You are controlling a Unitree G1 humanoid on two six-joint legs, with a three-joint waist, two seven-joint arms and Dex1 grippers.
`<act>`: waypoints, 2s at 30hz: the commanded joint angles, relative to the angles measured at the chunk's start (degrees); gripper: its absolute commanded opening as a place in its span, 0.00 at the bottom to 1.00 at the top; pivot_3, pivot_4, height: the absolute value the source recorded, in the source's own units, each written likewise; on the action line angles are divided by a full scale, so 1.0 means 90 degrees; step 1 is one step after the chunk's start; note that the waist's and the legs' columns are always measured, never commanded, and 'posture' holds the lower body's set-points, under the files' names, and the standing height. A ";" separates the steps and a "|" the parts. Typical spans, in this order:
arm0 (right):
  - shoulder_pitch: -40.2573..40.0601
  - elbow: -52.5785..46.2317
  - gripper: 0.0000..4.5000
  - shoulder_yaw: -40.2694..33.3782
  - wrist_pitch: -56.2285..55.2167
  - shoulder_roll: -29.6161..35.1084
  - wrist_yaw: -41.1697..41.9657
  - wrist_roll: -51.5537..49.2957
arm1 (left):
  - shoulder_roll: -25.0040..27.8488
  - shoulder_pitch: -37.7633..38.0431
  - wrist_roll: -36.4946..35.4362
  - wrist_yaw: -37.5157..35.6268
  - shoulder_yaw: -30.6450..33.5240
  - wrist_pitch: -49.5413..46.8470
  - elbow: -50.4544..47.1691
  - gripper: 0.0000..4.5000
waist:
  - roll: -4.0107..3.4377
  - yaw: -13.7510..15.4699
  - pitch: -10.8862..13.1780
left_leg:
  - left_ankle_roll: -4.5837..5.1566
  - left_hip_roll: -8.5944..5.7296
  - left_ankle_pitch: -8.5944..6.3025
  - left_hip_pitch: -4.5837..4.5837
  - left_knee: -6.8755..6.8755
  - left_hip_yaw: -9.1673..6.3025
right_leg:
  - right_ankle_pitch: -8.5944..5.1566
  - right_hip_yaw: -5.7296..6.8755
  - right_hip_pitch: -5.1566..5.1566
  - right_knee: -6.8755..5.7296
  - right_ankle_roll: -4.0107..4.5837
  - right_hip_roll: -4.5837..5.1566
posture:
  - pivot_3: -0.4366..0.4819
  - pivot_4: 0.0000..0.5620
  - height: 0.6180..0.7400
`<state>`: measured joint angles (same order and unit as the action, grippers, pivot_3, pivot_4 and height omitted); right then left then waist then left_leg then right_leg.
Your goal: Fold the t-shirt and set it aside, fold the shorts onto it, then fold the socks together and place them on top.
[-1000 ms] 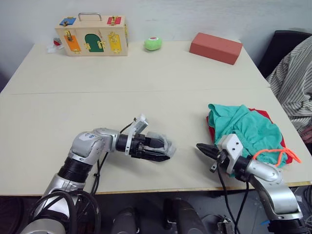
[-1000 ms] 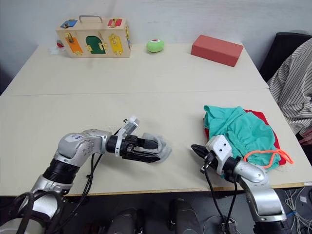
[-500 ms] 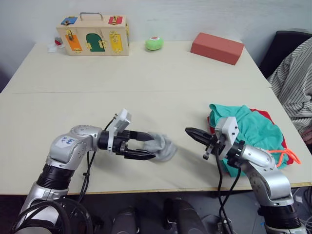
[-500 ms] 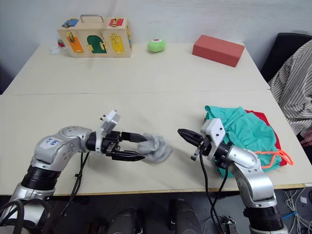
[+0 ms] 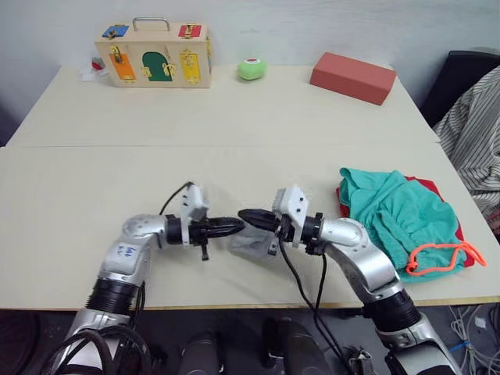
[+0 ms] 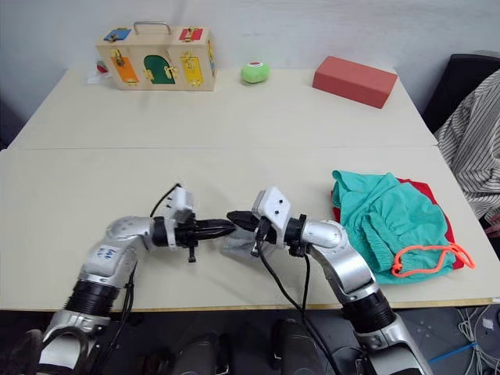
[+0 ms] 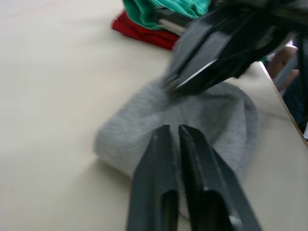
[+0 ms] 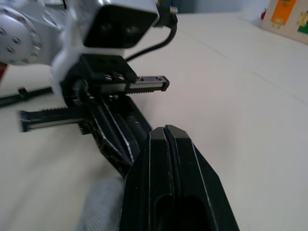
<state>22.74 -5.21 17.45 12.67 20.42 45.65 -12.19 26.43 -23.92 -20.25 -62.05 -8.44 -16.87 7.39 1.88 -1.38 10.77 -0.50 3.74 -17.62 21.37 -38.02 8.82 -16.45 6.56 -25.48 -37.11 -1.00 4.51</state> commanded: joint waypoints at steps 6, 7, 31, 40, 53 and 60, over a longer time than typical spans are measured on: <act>-0.0538 0.1095 0.00 -0.0170 -0.1523 0.0256 0.0020 0.0609 | -0.0089 0.0116 0.0680 0.0471 -0.0347 0.0141 0.0088 0.01 | 0.0002 -0.0014 -0.0002 | 0.0001 0.0003 0.0000 -0.0022 0.0000 0.0001 | 0.0001 0.0001 0.0017 0.0000 -0.0001 -0.0001 | 0.48 0.27 1.00; -0.0558 0.1270 0.00 -0.0246 -0.1651 0.0279 -0.0002 0.0611 | -0.0081 0.0154 0.0694 0.0481 -0.0347 0.0164 0.0070 0.01 | 0.0002 -0.0014 -0.0003 | 0.0002 0.0003 -0.0001 -0.0028 0.0001 -0.0001 | 0.0002 0.0002 0.0023 0.0000 -0.0002 -0.0001 | 0.48 0.27 1.00; -0.0771 0.0330 0.00 -0.0569 -0.1588 0.0110 0.0645 -0.0044 | -0.0241 0.0095 0.0408 0.0827 0.0079 0.0110 -0.0472 0.01 | -0.0006 -0.0012 -0.0001 | 0.0002 0.0005 -0.0002 -0.0013 0.0007 -0.0019 | 0.0003 0.0018 0.0021 0.0007 -0.0003 0.0000 | 0.48 0.27 1.00; -0.1750 -0.1505 0.34 -0.1812 0.0653 0.0999 0.0629 -0.2180 | -0.0403 -0.0027 0.0553 0.0730 -0.0057 0.0391 -0.0200 0.00 | -0.0007 0.0015 -0.0001 | 0.0011 0.0004 -0.0007 -0.0013 0.0004 -0.0023 | 0.0004 0.0018 0.0025 0.0012 -0.0004 0.0002 | 0.48 0.27 1.00; -0.2081 -0.1107 0.99 -0.2156 0.5815 0.2313 -0.5123 -1.0237 | -0.0418 0.0050 0.0593 0.0677 -0.0106 0.0705 -0.0154 0.00 | -0.0005 -0.0015 0.0000 | 0.0038 0.0006 -0.0019 -0.0014 0.0007 -0.0032 | 0.0003 0.0018 0.0028 0.0014 0.0000 0.0002 | 0.48 0.27 1.00; -0.1258 -0.0805 0.99 -0.1348 0.4957 0.1411 -0.6866 -1.1051 | -0.0270 0.0054 0.0802 0.0701 -0.0180 0.0633 -0.0029 0.00 | -0.0001 -0.0013 -0.0001 | 0.0034 0.0009 -0.0015 -0.0006 0.0013 -0.0034 | 0.0004 0.0017 0.0024 0.0021 -0.0014 -0.0009 | 0.48 0.27 1.00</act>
<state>10.99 -12.68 4.77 58.00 33.20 -14.27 -110.65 23.15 -23.83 -13.95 -55.82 -9.85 -10.96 7.31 1.87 -1.49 10.76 -0.19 3.81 -17.75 21.32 -37.90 8.52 -16.39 6.70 -25.26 -36.90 -1.16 4.44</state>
